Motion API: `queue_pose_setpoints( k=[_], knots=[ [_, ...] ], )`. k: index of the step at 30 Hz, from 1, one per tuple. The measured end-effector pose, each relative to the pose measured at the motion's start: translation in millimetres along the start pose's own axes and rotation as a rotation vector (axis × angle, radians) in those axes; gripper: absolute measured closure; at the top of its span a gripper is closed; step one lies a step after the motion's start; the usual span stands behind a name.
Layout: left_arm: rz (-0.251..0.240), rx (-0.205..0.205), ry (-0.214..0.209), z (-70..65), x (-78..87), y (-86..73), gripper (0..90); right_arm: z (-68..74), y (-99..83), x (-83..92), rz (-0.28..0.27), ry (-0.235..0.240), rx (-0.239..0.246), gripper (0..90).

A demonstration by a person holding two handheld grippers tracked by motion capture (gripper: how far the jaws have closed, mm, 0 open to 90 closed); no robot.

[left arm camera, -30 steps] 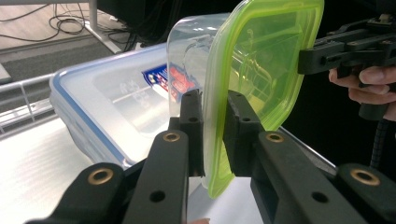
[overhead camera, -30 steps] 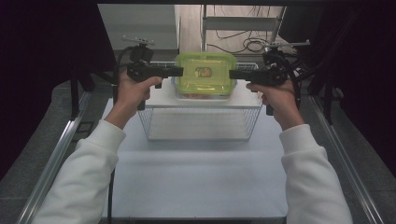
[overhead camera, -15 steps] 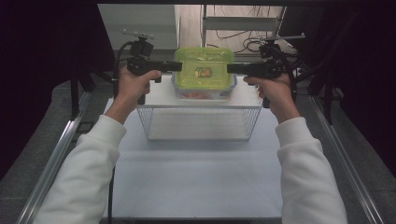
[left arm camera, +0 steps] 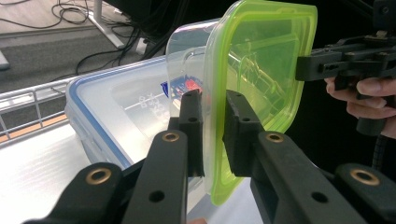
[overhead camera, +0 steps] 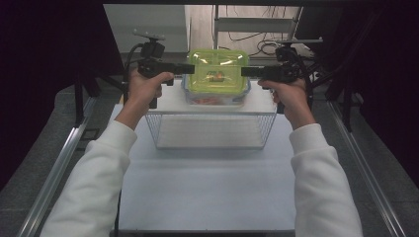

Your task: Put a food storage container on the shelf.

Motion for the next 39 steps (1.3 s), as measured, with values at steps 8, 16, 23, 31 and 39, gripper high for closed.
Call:
queue_pose_setpoints(
  k=[8,16,23,31,39],
  knots=[
    [-0.016,0.032,0.009,1.9,-5.3,4.7,72.3,-4.8,0.5,-6.9,-0.021,0.0,-0.028,76.6],
    [-0.013,0.06,0.013,5.3,-13.7,5.8,61.1,-10.6,-2.6,-13.4,-0.032,-0.016,-0.049,73.1],
    [-0.003,0.067,0.019,8.3,-20.2,4.8,53.5,-17.0,-4.5,-18.2,-0.055,-0.029,-0.083,68.3],
    [0.001,0.069,0.006,6.7,-25.9,3.4,39.6,-24.6,-5.4,-19.6,-0.067,-0.066,-0.1,57.1],
    [-0.013,0.055,0.01,4.7,-26.7,4.2,20.7,-28.3,-3.9,-16.9,-0.085,-0.083,-0.102,51.2]
  ],
)
Point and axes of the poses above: each handheld gripper's, and its own axes: x roughly backward along the jaws, y roughly out of its top, z roughly to its left, the point moved 7 cm from there along -x, roughly forward along the jaws, and after that the axes turned 10 degrees about x, right-handed, at the moved point
